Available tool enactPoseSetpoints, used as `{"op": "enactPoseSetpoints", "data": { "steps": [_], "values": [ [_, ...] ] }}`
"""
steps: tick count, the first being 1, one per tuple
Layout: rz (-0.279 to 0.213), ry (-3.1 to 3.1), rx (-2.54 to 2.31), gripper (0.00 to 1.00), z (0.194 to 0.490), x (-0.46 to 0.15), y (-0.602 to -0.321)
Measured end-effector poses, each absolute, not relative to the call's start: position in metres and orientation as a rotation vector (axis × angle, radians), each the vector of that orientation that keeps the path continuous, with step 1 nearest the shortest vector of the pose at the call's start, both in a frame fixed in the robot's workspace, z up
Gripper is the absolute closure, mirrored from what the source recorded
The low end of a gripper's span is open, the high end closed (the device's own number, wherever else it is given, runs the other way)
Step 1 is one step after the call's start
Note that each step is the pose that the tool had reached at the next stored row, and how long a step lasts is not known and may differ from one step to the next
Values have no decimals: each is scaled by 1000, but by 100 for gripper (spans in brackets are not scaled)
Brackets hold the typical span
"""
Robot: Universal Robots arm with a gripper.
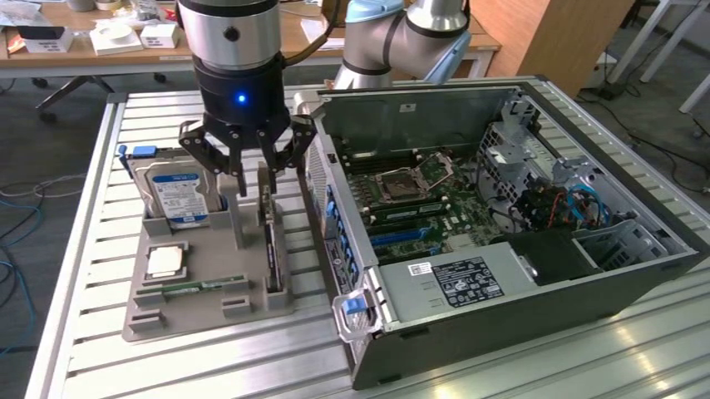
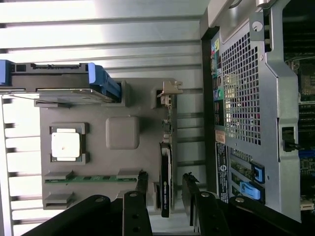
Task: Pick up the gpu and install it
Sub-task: 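Pick up the gpu and move the gpu toward the slot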
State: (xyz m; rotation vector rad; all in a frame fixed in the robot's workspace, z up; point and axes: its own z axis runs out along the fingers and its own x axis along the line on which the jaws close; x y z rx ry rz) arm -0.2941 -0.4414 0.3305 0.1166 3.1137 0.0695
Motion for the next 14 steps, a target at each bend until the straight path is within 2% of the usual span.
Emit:
{"op": "enactPoseSetpoints", "data": {
  "steps": [14],
  "values": [
    [69,3114,117,59,326,-294,-441]
  ]
}}
